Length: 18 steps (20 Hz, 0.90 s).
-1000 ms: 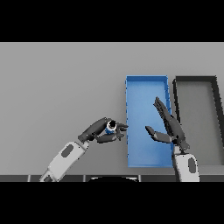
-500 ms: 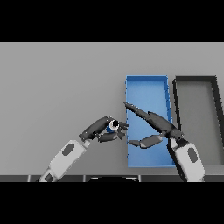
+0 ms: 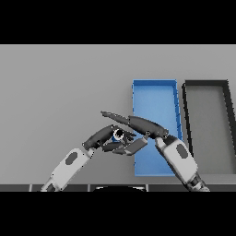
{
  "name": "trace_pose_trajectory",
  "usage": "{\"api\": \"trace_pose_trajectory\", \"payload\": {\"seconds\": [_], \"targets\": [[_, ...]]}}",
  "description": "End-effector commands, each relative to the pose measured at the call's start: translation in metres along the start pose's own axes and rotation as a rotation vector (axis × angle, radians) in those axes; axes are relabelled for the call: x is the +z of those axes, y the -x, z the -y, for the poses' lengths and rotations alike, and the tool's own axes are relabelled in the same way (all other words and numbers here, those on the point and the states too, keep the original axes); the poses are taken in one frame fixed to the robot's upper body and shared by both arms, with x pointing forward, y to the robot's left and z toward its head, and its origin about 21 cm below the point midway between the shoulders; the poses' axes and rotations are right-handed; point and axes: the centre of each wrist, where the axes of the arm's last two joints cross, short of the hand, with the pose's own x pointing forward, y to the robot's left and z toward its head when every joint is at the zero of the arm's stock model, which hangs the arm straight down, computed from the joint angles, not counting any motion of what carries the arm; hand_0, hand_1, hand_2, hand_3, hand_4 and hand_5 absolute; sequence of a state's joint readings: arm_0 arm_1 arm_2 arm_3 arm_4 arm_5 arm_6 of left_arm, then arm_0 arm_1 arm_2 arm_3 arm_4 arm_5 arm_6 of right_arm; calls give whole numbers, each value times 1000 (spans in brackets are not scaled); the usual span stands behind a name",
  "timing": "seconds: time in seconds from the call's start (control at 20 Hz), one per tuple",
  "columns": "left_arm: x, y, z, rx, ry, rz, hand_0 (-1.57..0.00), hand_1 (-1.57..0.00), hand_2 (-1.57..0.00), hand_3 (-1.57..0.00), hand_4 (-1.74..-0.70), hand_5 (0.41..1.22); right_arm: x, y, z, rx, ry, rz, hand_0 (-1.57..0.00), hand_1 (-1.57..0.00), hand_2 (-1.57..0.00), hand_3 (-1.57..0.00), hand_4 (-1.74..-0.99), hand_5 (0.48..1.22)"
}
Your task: Pick up the blue pipe and place it into the blue bin.
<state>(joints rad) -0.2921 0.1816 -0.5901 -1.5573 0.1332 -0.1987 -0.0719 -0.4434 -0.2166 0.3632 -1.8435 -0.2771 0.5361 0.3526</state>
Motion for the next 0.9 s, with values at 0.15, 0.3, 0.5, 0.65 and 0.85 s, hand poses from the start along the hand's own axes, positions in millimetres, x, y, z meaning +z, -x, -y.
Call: {"api": "trace_pose_trajectory", "payload": {"seconds": [0.15, 0.3, 0.5, 0.65, 0.85], "targets": [[1, -1, -5, 8, 0, -1, -1571, -1571, -1571, -1484, -1736, 1221, -23, -6, 1, -6, -52, 15, -53, -84, -102, -46, -1245, 506], [3, -4, -7, -119, 68, -132, -991, -878, -850, -824, -1552, 1221, -36, -7, 1, 9, -104, -1, -527, -534, -531, -440, -1362, 508], [1, 0, -6, -104, 6, -118, -1063, -1017, -969, -939, -1607, 1221, -46, -3, -2, -58, -167, 51, -1134, -1124, -1145, -957, -1562, 666], [1, 1, -4, -32, -7, -73, -1311, -1287, -1186, -1247, -1673, 1221, -47, 1, -3, -115, -171, 102, -1347, -1342, -1353, -1257, -1469, 905], [-1, -1, -5, -1, -7, -55, -1464, -1455, -1372, -1438, -1713, 1221, -42, -1, -6, -32, -163, 172, -1479, -1477, -1482, -1442, -1457, 1092]]}}
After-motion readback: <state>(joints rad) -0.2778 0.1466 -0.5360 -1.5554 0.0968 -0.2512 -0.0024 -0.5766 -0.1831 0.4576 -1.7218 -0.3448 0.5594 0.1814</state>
